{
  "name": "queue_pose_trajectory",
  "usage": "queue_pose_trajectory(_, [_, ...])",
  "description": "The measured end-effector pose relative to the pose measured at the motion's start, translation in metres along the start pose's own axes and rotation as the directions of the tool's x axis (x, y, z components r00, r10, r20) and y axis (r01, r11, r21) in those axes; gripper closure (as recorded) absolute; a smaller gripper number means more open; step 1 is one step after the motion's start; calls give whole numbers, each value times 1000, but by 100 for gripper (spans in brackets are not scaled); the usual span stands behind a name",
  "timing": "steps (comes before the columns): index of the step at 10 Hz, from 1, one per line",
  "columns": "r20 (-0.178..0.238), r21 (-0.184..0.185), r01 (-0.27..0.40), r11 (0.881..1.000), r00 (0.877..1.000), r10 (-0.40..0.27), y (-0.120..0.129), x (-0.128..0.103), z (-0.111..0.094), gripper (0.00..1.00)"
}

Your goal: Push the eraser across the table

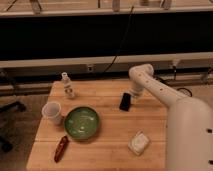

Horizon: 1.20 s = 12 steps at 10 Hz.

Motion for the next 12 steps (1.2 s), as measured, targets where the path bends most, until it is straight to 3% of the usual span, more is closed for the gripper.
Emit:
queue_pose_trajectory(7, [34, -11, 91, 996, 995, -91, 11, -39, 1, 100])
queue_pose_trajectory(12, [58, -17, 167, 986, 984, -166, 19, -69, 1, 100])
